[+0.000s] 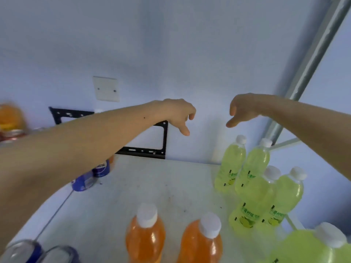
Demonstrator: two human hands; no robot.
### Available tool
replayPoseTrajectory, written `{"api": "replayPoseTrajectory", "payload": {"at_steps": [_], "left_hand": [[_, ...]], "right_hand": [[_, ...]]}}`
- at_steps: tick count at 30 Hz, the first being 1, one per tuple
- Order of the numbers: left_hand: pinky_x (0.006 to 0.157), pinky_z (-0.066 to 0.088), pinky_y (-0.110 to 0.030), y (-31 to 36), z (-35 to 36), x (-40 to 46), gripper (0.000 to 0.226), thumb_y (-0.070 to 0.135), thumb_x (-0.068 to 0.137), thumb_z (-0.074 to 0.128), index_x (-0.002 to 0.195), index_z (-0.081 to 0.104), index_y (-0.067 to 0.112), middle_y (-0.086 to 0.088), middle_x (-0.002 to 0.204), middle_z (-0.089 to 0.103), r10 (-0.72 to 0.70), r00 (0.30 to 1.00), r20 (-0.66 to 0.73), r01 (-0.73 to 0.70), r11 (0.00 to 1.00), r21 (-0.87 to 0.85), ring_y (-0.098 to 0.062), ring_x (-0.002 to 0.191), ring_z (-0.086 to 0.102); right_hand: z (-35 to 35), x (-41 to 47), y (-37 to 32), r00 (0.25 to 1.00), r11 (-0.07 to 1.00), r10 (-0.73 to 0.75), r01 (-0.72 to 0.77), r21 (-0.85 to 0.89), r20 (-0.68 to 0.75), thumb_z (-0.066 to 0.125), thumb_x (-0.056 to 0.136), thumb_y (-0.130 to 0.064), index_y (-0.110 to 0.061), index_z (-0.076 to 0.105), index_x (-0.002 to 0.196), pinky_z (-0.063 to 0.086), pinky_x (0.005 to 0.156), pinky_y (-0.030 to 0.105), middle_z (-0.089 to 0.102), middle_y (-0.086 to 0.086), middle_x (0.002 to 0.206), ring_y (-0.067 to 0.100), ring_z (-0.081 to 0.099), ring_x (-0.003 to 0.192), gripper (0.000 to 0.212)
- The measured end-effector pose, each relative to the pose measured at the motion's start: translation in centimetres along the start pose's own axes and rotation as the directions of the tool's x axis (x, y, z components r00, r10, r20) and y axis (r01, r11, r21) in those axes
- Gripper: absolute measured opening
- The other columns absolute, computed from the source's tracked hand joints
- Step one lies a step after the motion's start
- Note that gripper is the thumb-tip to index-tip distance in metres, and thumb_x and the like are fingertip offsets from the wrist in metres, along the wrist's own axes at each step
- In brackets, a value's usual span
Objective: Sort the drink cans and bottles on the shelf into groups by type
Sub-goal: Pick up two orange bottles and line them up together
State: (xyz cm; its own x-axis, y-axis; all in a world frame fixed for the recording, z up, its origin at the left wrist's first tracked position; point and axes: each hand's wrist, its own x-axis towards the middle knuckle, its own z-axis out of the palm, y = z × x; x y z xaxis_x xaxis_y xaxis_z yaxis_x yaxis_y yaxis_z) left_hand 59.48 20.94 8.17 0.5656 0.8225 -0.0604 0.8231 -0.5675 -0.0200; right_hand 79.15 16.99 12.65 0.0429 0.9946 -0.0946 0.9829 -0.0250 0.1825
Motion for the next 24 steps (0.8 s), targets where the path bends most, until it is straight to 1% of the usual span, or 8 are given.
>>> {"api": "replayPoseTrajectory", "payload": {"at_steps": [4, 7, 10, 12, 16, 18, 21, 24], "left_hand": [[0.093, 0.048, -0.042, -6.4, -1.1, -7.6, 0.06, 0.046, 0.08, 0.074, 0.129, 0.051, 0.019, 0.003, 0.125, 0.059, -0.09, 0.994, -0.059, 0.09, 0.996, -0.007, -0.019, 0.114, 0.054], [0.094, 0.049, -0.042, -11.1, -1.0, -13.7, 0.058, 0.045, 0.08, 0.074, 0.127, 0.053, 0.018, 0.002, 0.124, 0.061, -0.165, 0.982, -0.095, 0.163, 0.986, -0.026, -0.019, 0.114, 0.056], [0.094, 0.049, -0.042, -15.7, -0.2, -19.3, 0.057, 0.045, 0.079, 0.074, 0.124, 0.056, 0.015, 0.0, 0.122, 0.063, -0.227, 0.969, -0.1, 0.225, 0.974, -0.03, -0.019, 0.111, 0.058], [0.094, 0.049, -0.042, -18.7, 0.6, -22.6, 0.058, 0.046, 0.077, 0.076, 0.122, 0.057, 0.015, -0.002, 0.122, 0.064, -0.259, 0.962, -0.089, 0.257, 0.966, -0.031, -0.02, 0.109, 0.06], [0.095, 0.049, -0.04, -24.3, 2.2, -27.9, 0.06, 0.044, 0.077, 0.078, 0.124, 0.057, 0.014, -0.002, 0.123, 0.064, -0.307, 0.95, -0.054, 0.305, 0.951, -0.045, -0.02, 0.112, 0.059], [0.095, 0.049, -0.042, -26.9, 3.0, -29.8, 0.06, 0.044, 0.076, 0.078, 0.124, 0.056, 0.015, -0.002, 0.122, 0.064, -0.324, 0.945, -0.049, 0.321, 0.945, -0.06, -0.02, 0.112, 0.059], [0.095, 0.049, -0.044, -30.6, 4.2, -31.3, 0.062, 0.046, 0.075, 0.079, 0.124, 0.056, 0.016, -0.002, 0.123, 0.063, -0.352, 0.934, -0.066, 0.346, 0.934, -0.086, -0.02, 0.112, 0.059], [0.096, 0.049, -0.043, -33.9, 5.3, -31.8, 0.065, 0.047, 0.075, 0.078, 0.127, 0.054, 0.015, -0.003, 0.128, 0.06, -0.383, 0.92, -0.084, 0.374, 0.921, -0.107, -0.021, 0.115, 0.057]], "right_hand": [[-2.9, -1.0, -8.1, 0.985, 0.986, -0.167, 0.166, -0.029, -0.039, 0.071, 0.081, -0.047, -0.006, 0.065, 0.119, 0.052, 0.093, 0.042, 0.06, 0.009, 0.124, 0.033, 0.058, 0.112, 0.057], [-4.2, -1.8, -14.4, 0.965, 0.966, -0.258, 0.259, -0.004, -0.045, 0.071, 0.082, -0.046, -0.008, 0.06, 0.126, 0.049, 0.096, 0.042, 0.056, 0.006, 0.129, 0.03, 0.054, 0.117, 0.059], [-5.0, -2.6, -20.5, 0.948, 0.949, -0.314, 0.315, 0.018, -0.046, 0.07, 0.083, -0.045, -0.007, 0.058, 0.128, 0.05, 0.093, 0.04, 0.054, 0.005, 0.133, 0.029, 0.054, 0.109, 0.061], [-5.0, -3.0, -24.2, 0.948, 0.947, -0.318, 0.319, 0.044, -0.035, 0.071, 0.083, -0.043, -0.006, 0.056, 0.129, 0.051, 0.084, 0.038, 0.053, 0.006, 0.134, 0.027, 0.053, 0.095, 0.062], [-4.8, -3.1, -30.3, 0.948, 0.944, -0.319, 0.319, 0.089, -0.02, 0.072, 0.082, -0.042, -0.005, 0.057, 0.126, 0.051, 0.075, 0.036, 0.057, 0.009, 0.129, 0.024, 0.056, 0.083, 0.059], [-4.5, -3.0, -32.9, 0.949, 0.941, -0.315, 0.315, 0.12, -0.024, 0.072, 0.082, -0.042, -0.003, 0.056, 0.127, 0.053, 0.079, 0.038, 0.058, 0.01, 0.128, 0.024, 0.057, 0.087, 0.061], [-3.5, -2.3, -35.9, 0.956, 0.948, -0.291, 0.294, 0.122, -0.04, 0.072, 0.081, -0.043, 0.0, 0.054, 0.128, 0.055, 0.087, 0.042, 0.059, 0.014, 0.127, 0.031, 0.06, 0.104, 0.066], [-2.4, -0.9, -37.8, 0.961, 0.951, -0.271, 0.275, 0.143, -0.051, 0.07, 0.083, -0.041, 0.003, 0.055, 0.126, 0.056, 0.082, 0.039, 0.06, 0.018, 0.124, 0.032, 0.061, 0.103, 0.064]]}}
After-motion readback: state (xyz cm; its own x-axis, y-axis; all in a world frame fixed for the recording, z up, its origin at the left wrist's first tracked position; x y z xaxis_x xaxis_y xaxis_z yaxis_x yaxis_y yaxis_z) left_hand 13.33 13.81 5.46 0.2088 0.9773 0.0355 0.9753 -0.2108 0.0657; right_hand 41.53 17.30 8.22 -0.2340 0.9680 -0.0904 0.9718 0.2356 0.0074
